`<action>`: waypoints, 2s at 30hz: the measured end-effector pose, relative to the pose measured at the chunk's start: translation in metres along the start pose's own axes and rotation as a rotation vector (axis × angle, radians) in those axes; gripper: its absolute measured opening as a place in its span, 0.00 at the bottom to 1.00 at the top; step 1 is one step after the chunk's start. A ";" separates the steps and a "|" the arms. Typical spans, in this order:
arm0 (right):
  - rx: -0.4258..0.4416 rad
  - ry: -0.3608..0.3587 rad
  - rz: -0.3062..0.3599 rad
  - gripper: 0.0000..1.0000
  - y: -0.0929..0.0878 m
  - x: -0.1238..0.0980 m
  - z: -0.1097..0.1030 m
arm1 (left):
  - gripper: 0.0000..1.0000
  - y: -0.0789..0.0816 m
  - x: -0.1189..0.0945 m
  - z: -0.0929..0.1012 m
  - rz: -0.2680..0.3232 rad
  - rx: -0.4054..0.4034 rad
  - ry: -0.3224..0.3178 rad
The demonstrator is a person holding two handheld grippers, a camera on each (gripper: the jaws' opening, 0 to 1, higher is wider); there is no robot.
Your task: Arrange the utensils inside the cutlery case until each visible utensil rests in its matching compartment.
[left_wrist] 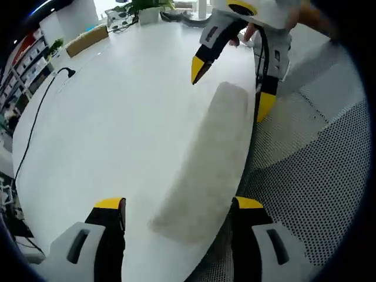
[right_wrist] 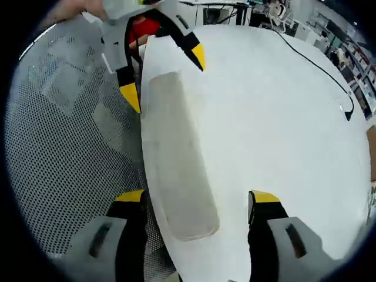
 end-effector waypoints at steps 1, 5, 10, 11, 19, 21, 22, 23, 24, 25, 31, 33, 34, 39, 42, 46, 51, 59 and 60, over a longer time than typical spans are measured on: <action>0.027 -0.007 0.048 0.78 0.002 -0.008 0.002 | 0.76 0.001 -0.007 -0.002 0.028 -0.023 0.001; 0.131 -0.044 0.253 0.84 -0.002 -0.047 0.005 | 0.78 -0.001 -0.045 -0.012 0.185 -0.163 0.023; 0.306 -0.035 0.454 0.91 -0.017 -0.076 -0.005 | 0.83 -0.021 -0.088 -0.020 0.384 -0.397 0.079; 0.350 -0.023 0.484 0.90 -0.022 -0.080 -0.008 | 0.84 -0.026 -0.095 -0.022 0.412 -0.461 0.098; 0.681 -0.088 0.696 0.93 -0.049 -0.098 -0.016 | 0.89 -0.070 -0.140 -0.022 0.647 -0.732 0.286; 0.805 -0.124 0.777 0.92 -0.057 -0.100 -0.016 | 0.94 -0.077 -0.145 -0.022 0.675 -0.758 0.347; 0.867 -0.126 0.812 0.92 -0.062 -0.099 -0.018 | 0.97 -0.080 -0.148 -0.022 0.701 -0.770 0.387; 0.893 -0.124 0.830 0.94 -0.064 -0.098 -0.019 | 1.00 -0.081 -0.150 -0.021 0.716 -0.779 0.403; 0.892 -0.102 0.818 0.96 -0.067 -0.095 -0.023 | 0.99 -0.083 -0.153 -0.019 0.731 -0.801 0.417; 0.880 -0.094 0.800 0.97 -0.068 -0.094 -0.025 | 1.00 -0.083 -0.154 -0.019 0.750 -0.812 0.433; 0.878 -0.092 0.747 0.98 -0.066 -0.088 -0.045 | 1.00 -0.080 -0.153 -0.012 0.785 -0.820 0.487; 0.892 -0.095 0.752 0.97 -0.065 -0.086 -0.047 | 1.00 -0.079 -0.148 -0.012 0.770 -0.801 0.488; 0.880 -0.095 0.731 0.95 -0.065 -0.083 -0.048 | 1.00 -0.081 -0.145 -0.012 0.702 -0.740 0.523; 0.827 -0.067 0.665 0.94 -0.061 -0.071 -0.048 | 0.98 -0.078 -0.137 -0.011 0.648 -0.687 0.510; 0.821 -0.060 0.675 0.95 -0.064 -0.073 -0.046 | 0.98 -0.080 -0.134 -0.011 0.612 -0.685 0.503; 0.829 -0.048 0.664 0.94 -0.066 -0.070 -0.046 | 0.98 -0.079 -0.134 -0.008 0.617 -0.674 0.498; 0.776 -0.025 0.621 0.93 -0.065 -0.066 -0.054 | 0.88 -0.083 -0.133 -0.007 0.571 -0.636 0.505; 0.672 0.018 0.527 0.90 -0.063 -0.060 -0.063 | 0.90 -0.087 -0.131 -0.006 0.560 -0.643 0.500; 0.684 0.021 0.536 0.89 -0.063 -0.060 -0.063 | 0.90 -0.087 -0.131 -0.006 0.559 -0.639 0.501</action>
Point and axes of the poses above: the point that each gripper's makers call its tool centre point, and the gripper's own axes: x roughly forward along the fingers, z roughly to its right, y roughly out of its top, the point moved 10 cm from there along -x, roughly backward along the fingers, and after that the axes turned 1 degree about -z, right-handed, at the moved point
